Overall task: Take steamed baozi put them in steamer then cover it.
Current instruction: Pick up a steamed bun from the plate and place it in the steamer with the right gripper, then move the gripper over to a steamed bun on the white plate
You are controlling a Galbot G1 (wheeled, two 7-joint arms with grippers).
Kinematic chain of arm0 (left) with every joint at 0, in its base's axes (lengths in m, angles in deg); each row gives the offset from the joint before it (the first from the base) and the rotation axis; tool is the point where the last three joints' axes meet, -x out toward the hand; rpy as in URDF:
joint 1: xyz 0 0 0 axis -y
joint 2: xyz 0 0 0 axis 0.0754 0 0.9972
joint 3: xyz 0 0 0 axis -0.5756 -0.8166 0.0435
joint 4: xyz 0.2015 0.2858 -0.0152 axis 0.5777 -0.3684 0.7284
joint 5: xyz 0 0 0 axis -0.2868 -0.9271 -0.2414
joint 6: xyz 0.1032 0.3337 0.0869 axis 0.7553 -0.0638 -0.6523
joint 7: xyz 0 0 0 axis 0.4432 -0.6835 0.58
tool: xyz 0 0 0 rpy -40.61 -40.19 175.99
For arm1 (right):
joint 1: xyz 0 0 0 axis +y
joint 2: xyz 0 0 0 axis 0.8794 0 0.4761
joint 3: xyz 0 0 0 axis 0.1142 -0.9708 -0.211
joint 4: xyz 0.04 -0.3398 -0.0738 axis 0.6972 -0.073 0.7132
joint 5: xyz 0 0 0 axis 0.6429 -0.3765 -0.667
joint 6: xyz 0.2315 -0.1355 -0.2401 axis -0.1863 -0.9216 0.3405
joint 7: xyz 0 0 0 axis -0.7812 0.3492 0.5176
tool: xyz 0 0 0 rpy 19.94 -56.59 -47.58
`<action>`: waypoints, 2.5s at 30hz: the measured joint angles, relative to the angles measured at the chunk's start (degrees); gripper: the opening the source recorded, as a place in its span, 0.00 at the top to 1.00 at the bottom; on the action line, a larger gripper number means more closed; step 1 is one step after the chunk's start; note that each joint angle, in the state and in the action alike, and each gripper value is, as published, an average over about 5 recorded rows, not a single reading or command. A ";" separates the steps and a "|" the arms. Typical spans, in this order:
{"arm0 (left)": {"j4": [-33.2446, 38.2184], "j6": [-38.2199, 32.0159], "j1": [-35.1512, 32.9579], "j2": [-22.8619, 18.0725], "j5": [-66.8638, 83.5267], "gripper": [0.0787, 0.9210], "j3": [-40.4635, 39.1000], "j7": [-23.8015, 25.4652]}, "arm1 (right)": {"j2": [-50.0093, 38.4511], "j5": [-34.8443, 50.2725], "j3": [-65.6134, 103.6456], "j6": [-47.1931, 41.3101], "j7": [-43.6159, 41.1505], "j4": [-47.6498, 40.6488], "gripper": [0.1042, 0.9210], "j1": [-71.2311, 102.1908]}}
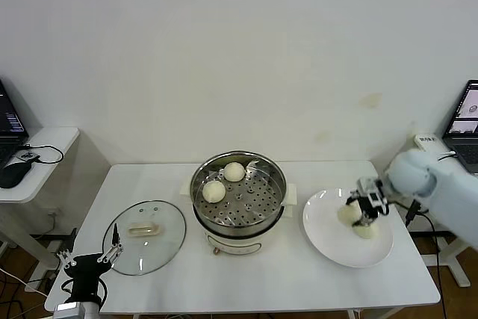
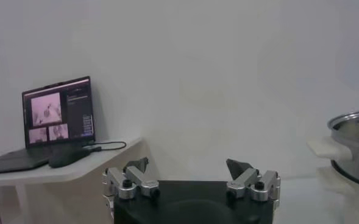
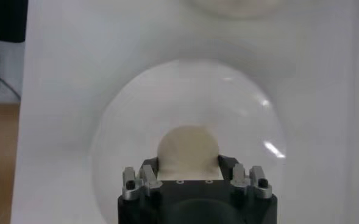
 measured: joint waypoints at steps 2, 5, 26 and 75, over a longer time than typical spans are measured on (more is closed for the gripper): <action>0.07 0.00 0.04 0.00 0.00 0.12 -0.03 0.00 | 0.58 1.73 -1.80 -0.22 -0.11 0.17 0.36 -4.02; 0.19 0.01 0.11 -0.06 0.03 0.12 -0.05 -0.01 | 2.26 4.16 -4.72 -0.42 0.17 0.37 0.36 -10.02; 1.42 -0.11 -0.66 -1.08 0.59 0.12 1.85 -0.34 | 25.47 10.05 -21.36 4.02 4.42 -1.24 0.35 -26.45; 2.54 -0.26 0.00 -0.94 1.35 0.12 1.56 -0.62 | 20.28 8.80 -21.55 5.48 3.57 0.30 0.12 -26.72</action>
